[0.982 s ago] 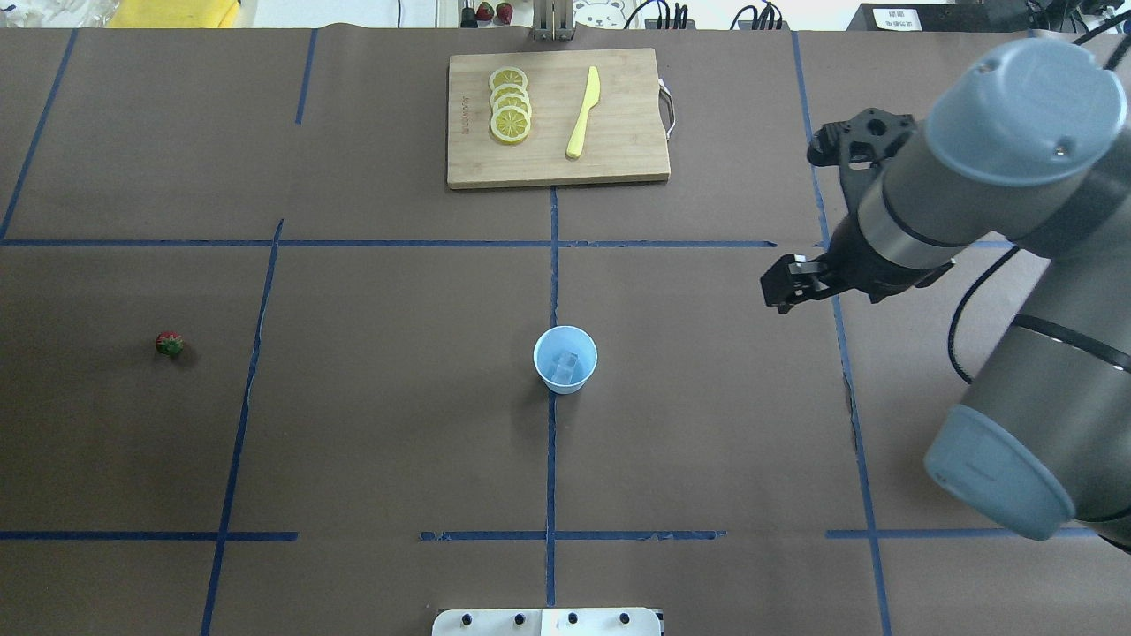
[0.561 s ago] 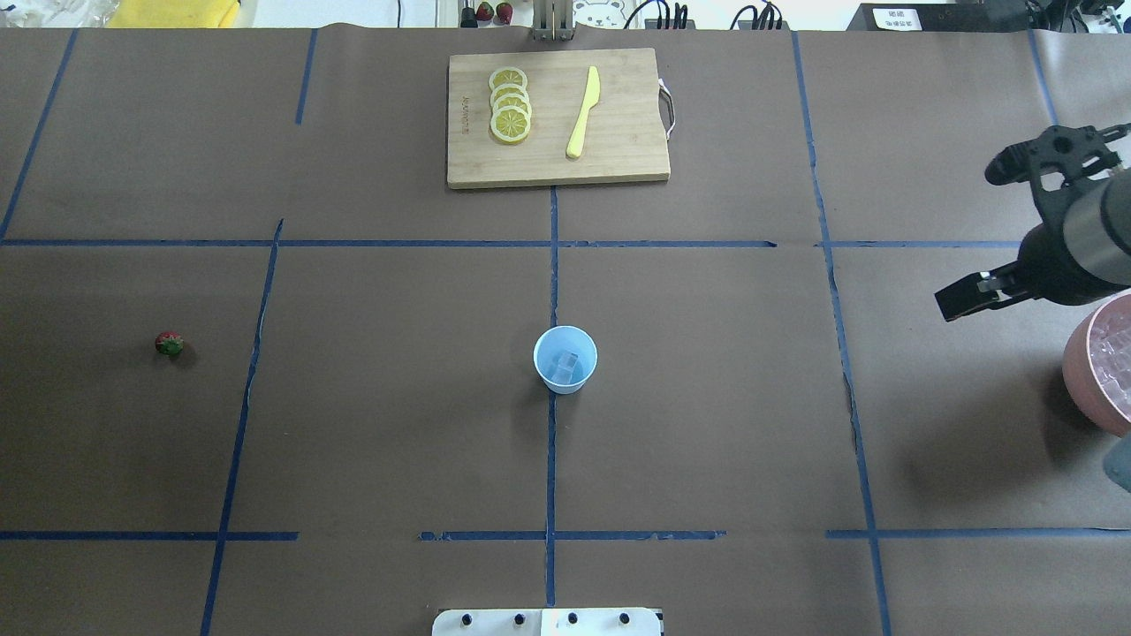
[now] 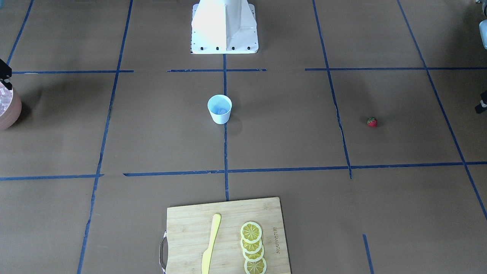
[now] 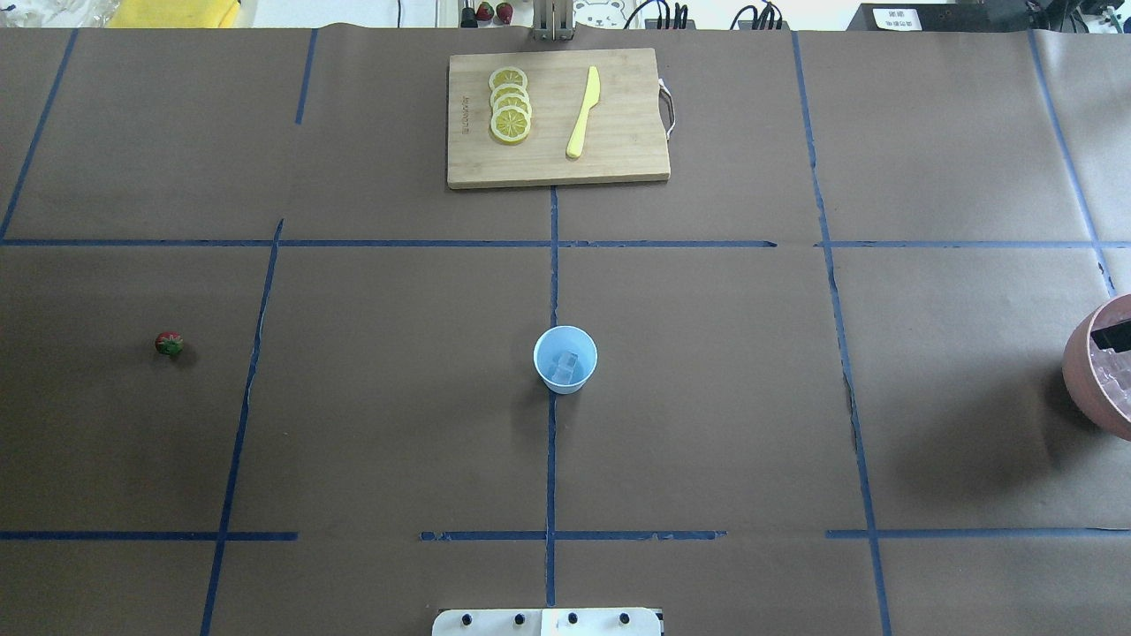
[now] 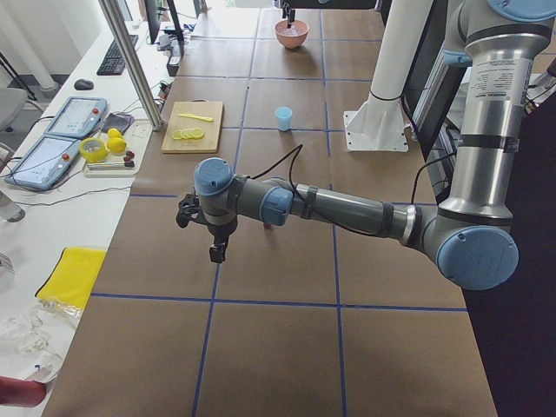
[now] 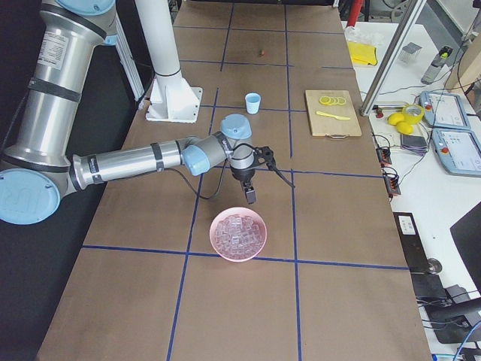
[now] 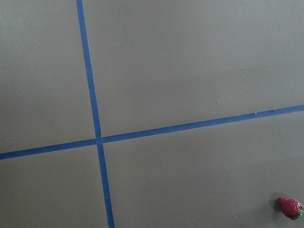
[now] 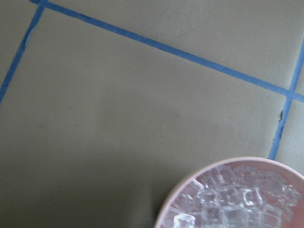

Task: Put ice and strawberries in cup
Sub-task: 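Grasp another ice cube in the pink bowl with the right gripper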

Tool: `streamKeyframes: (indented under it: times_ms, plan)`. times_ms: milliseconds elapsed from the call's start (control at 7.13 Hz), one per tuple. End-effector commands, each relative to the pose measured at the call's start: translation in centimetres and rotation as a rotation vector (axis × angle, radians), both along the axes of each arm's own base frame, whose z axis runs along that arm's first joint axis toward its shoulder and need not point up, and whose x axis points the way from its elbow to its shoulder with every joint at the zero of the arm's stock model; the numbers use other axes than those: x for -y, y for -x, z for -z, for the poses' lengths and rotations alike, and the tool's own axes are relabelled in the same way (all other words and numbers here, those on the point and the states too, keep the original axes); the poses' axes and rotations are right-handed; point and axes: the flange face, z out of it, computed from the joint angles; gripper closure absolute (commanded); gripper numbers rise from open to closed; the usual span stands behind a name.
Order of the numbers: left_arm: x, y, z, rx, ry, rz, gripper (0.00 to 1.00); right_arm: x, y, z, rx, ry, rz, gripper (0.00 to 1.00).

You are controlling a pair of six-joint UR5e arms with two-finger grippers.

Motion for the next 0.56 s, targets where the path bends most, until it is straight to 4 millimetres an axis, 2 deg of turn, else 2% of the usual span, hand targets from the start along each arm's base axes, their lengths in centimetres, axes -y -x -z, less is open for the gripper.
streamKeyframes:
  times_ms: [0,140,421]
  plan:
    - [0.0,-0.3,0.1,-0.002,0.003,-0.002,0.0,-1.9,-3.7,-6.1,-0.029,-0.011,0.066,0.01]
    - [-0.1,-0.6,0.1,-0.002,0.003,-0.006,0.0,-2.1,-4.0,-8.0,-0.043,0.009,0.076,0.05]
    - [-0.1,-0.6,0.1,-0.002,0.003,-0.008,0.0,-1.6,-3.8,-8.8,-0.048,0.015,0.079,0.23]
